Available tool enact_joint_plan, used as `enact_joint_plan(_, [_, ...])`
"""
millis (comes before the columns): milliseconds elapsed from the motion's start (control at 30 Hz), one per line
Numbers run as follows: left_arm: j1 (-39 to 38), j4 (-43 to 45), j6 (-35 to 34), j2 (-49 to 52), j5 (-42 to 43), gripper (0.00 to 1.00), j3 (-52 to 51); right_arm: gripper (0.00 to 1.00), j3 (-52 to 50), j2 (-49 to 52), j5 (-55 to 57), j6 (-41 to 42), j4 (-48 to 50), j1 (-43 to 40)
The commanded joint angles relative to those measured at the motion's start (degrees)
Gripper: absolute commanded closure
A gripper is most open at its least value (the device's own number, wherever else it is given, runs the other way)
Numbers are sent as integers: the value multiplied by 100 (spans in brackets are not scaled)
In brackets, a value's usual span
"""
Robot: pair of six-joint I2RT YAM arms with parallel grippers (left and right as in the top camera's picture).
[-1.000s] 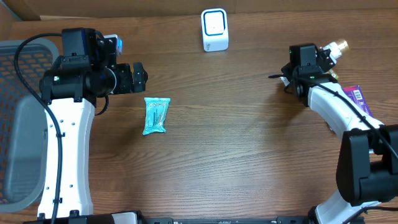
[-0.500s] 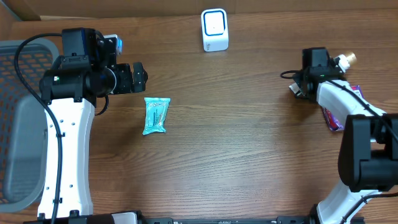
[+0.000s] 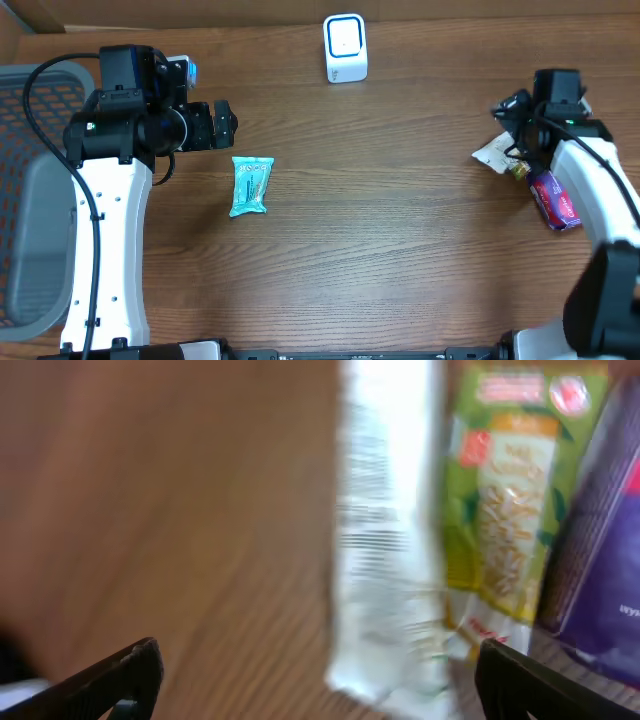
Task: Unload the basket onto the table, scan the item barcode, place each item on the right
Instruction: 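Move the right gripper to the light-blue tissue pack and grasp it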
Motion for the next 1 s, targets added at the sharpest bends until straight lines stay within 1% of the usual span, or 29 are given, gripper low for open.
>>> enact_joint_plan(0, [-37, -4, 142, 20, 46, 0, 103, 0, 310, -597, -761, -944, 7, 210])
enact_joint_plan(100, [-37, -4, 142, 20, 46, 0, 103, 0, 313, -721, -1786, -1486, 66, 533])
enact_joint_plan(200, [-37, -4, 142, 20, 46, 0, 103, 1, 313, -595, -2518, -1609, 164, 1078])
enact_joint_plan(267, [-37, -4, 142, 20, 46, 0, 103, 7, 313, -455, -2741, -1602, 350, 1484])
enact_joint_plan(300, [-37, -4, 142, 20, 46, 1, 103, 7, 313, -365, -2841, -1600, 498, 1703])
enact_joint_plan(367, [-37, -4, 142, 20, 46, 1, 103, 7, 343, -181, -2944, -1521, 739, 2070])
enact_joint_plan(467, [-37, -4, 142, 20, 46, 0, 103, 7, 612, 219, -3143, -1408, 772, 2470])
enact_joint_plan(567, [-37, -4, 142, 20, 46, 1, 103, 7, 907, 723, -3571, -1320, 826, 2824])
enact_joint_plan(700, [-37, -4, 142, 20, 46, 0, 103, 7, 949, 1200, -3637, -903, 1303, 3333])
enact_joint_plan(833, [-37, -4, 142, 20, 46, 0, 103, 13, 949, 1530, -3429, -570, 1838, 3797])
enact_joint_plan(967, [-37, -4, 142, 20, 46, 0, 103, 20, 949, 1853, -2946, -249, 2162, 4162])
